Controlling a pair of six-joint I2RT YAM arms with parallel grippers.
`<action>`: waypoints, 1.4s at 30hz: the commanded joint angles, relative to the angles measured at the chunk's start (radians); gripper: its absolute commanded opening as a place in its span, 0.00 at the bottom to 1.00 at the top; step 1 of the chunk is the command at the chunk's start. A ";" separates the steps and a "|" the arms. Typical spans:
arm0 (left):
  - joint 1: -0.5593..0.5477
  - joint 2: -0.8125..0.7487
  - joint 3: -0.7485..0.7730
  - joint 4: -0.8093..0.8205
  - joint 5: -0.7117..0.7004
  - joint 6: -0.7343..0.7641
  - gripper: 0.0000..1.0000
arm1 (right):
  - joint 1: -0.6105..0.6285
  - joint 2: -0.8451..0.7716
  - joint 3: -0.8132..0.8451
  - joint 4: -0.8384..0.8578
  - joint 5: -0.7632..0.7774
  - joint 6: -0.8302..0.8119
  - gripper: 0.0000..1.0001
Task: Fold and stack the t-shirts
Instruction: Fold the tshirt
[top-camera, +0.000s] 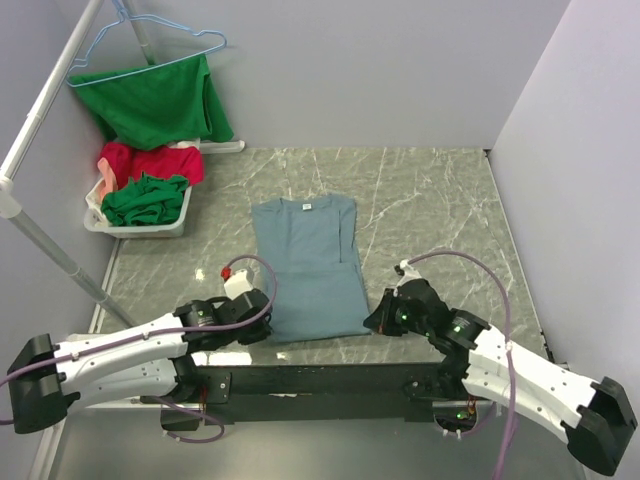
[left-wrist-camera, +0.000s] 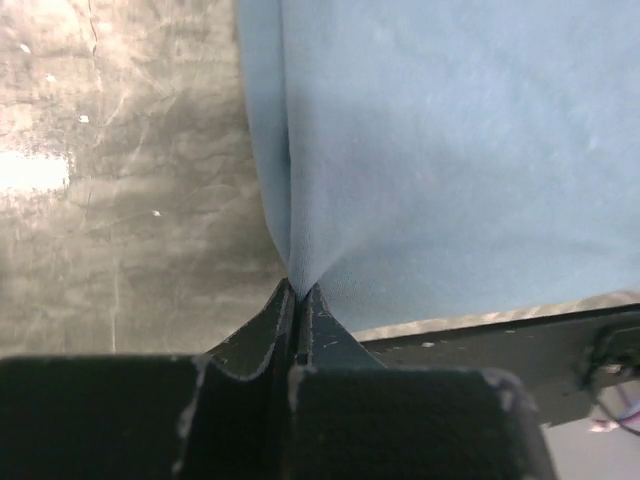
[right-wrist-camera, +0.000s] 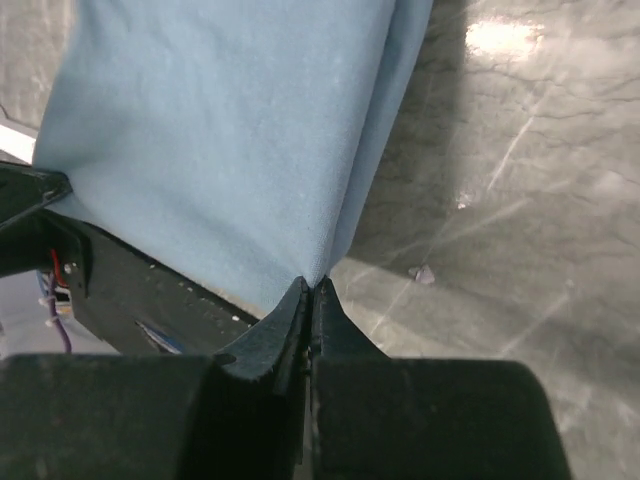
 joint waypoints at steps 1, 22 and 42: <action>-0.032 -0.031 0.111 -0.145 -0.157 -0.089 0.01 | 0.014 -0.080 0.120 -0.186 0.124 0.015 0.00; 0.097 0.286 0.610 -0.294 -0.535 0.057 0.01 | -0.104 0.277 0.519 -0.102 0.299 -0.225 0.00; 0.514 0.828 0.890 0.119 -0.315 0.500 0.01 | -0.356 0.971 0.991 0.055 0.158 -0.344 0.00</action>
